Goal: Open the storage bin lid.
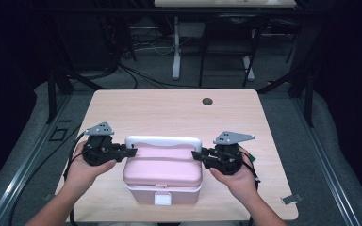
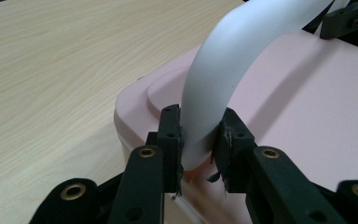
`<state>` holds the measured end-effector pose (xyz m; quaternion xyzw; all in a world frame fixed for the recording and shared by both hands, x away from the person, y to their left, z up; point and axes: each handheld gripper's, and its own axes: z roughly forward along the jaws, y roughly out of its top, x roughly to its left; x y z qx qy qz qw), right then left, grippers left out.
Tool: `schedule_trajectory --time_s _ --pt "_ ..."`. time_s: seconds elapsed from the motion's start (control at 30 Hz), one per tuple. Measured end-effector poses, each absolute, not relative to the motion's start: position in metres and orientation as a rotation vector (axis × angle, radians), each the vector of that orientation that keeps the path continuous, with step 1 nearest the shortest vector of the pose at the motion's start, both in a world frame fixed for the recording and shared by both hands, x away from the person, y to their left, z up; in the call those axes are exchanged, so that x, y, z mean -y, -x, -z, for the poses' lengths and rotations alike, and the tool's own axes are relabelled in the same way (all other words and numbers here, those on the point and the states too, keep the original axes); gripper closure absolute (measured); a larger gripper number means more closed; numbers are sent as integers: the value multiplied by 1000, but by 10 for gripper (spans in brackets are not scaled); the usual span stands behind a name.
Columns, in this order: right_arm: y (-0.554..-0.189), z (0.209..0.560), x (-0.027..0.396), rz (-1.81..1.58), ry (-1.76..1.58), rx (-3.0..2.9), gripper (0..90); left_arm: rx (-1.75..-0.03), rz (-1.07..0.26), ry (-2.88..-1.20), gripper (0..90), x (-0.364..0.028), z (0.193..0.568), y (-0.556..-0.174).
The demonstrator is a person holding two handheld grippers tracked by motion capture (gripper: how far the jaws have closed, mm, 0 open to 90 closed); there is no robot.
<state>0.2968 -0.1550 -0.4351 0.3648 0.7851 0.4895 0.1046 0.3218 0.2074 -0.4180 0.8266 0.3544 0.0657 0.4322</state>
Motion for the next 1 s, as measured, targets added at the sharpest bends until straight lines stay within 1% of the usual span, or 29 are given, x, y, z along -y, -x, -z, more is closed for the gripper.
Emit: schedule_trajectory --time_s 0.27,0.33,0.47,0.67,1.0 --pt "-305 428 157 -1474 -1115 -2324 750 -896 -140 -2044 729 -209 413 -327" --pt "-306 427 157 -1481 -1134 -2316 750 -884 -170 -2011 697 -212 409 -326" --pt "-306 428 157 -1492 -1151 -2325 751 -872 -193 -2010 696 -222 403 -317" --pt "-306 428 157 -1486 -1156 -2316 751 -894 -228 -2028 739 -238 406 -303" --pt "-309 423 157 -1492 -1162 -2320 751 -920 -195 -2057 811 -248 428 -284"
